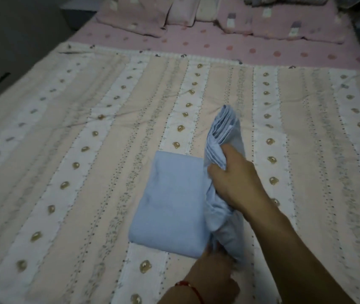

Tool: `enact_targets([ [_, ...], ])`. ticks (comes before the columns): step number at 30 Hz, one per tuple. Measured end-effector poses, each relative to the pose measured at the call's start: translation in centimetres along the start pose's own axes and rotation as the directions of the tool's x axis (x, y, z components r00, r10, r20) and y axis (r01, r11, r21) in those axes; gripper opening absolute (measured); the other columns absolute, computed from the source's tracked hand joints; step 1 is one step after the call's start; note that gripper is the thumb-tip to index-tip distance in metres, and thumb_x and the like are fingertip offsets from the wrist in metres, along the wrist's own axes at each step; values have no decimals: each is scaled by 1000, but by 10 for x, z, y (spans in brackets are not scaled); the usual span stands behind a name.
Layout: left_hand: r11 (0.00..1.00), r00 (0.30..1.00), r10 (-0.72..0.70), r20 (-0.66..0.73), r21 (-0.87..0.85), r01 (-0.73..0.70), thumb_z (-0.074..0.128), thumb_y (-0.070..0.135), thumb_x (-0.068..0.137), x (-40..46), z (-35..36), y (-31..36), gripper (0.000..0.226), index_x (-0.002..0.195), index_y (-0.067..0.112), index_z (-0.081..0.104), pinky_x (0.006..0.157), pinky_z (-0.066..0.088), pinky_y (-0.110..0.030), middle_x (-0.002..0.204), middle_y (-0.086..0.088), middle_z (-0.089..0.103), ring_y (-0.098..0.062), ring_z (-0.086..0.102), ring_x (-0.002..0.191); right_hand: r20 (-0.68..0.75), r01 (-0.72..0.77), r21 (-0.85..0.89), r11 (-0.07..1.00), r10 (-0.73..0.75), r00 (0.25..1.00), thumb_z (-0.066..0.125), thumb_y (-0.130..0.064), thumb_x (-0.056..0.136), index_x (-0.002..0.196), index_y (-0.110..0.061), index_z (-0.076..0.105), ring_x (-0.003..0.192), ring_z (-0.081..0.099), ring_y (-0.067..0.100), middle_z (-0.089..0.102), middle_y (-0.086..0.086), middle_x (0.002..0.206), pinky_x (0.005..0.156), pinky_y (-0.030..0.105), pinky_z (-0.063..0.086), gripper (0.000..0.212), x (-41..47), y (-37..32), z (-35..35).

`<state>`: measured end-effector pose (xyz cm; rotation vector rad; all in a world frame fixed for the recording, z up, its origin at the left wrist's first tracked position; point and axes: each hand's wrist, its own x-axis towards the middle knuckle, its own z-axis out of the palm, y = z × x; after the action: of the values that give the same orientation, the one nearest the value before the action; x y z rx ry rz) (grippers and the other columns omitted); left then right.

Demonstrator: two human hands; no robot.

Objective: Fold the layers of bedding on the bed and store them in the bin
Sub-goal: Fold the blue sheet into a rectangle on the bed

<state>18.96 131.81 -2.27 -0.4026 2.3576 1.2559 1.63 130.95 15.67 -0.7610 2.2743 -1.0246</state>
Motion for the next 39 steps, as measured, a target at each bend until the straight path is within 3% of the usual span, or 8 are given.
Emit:
enact_targets([
  [4, 529, 899, -378, -223, -849, 12, 57, 32, 76, -56, -70, 3, 37, 101, 14, 78, 95, 55, -55, 110, -20, 74, -41, 69, 103, 64, 35, -110, 993, -28, 998, 47, -26, 98, 118, -17, 52, 93, 60, 30, 61, 5, 104, 78, 36, 47, 23, 3, -23, 66],
  [9, 10, 757, -650, -70, -996, -84, 49, 45, 98, -74, -144, -64, 43, 104, 8, 69, 63, 59, -36, 95, -16, 74, -29, 71, 69, 356, -121, -259, 958, 211, 910, 33, -51, 104, 150, -13, 28, 131, 47, 37, 41, 14, 150, 105, 45, 39, 59, -9, -10, 141],
  [16, 772, 632, -614, -472, -526, 357, 71, 34, 89, -35, -126, -70, 36, 117, 18, 57, 80, 46, -28, 110, 0, 64, -22, 62, 98, -174, -151, -433, 888, 82, 981, 27, -53, 98, 153, -29, 32, 144, 26, 34, 29, 13, 160, 115, 56, 28, 60, -27, 110, 119],
  [20, 767, 594, -628, -503, -269, 583, 70, 45, 85, -23, -117, -80, 64, 133, 13, 43, 94, 47, -41, 126, -13, 50, -33, 51, 115, 3, -122, -464, 878, 140, 990, 12, -72, 93, 158, -43, -16, 156, -6, 36, -21, 7, 168, 122, 63, 2, 76, -25, 174, 127],
  [25, 702, 617, -708, -343, -255, 664, 78, 38, 64, 11, -142, -86, 102, 150, 12, 29, 106, 44, -46, 140, -22, 45, -41, 46, 127, -33, -89, -532, 842, 84, 996, 23, -67, 97, 164, -24, 10, 153, 11, 48, -3, 23, 169, 120, 67, 12, 80, -12, 202, 154],
  [31, 591, 609, -758, -235, -641, 490, 87, 77, 32, 21, -167, -83, 137, 146, 14, 43, 100, 52, -41, 140, -3, 57, -30, 60, 120, 71, -74, -409, 909, 113, 991, 11, -79, 84, 158, -41, -13, 156, -9, 38, -23, 12, 167, 124, 59, -3, 87, -5, 205, 140],
  [35, 682, 624, -697, -353, -595, 425, 89, 66, 51, 15, -164, -62, 103, 134, 16, 56, 102, 51, -45, 127, 0, 64, -27, 62, 111, -35, -217, -11, 976, 217, 976, 62, -59, 87, 158, -33, 14, 147, 22, 32, 13, 6, 164, 122, 51, 20, 89, -3, 174, 105],
  [39, 722, 668, -629, -397, -618, 312, 91, 49, 63, -5, -164, -28, 69, 123, 28, 63, 95, 56, -48, 117, 4, 71, -23, 69, 100, 153, -532, 580, 616, 559, 815, 78, -50, 84, 138, -12, 46, 117, 58, 28, 52, 11, 143, 99, 37, 48, 73, 13, 145, 60],
])
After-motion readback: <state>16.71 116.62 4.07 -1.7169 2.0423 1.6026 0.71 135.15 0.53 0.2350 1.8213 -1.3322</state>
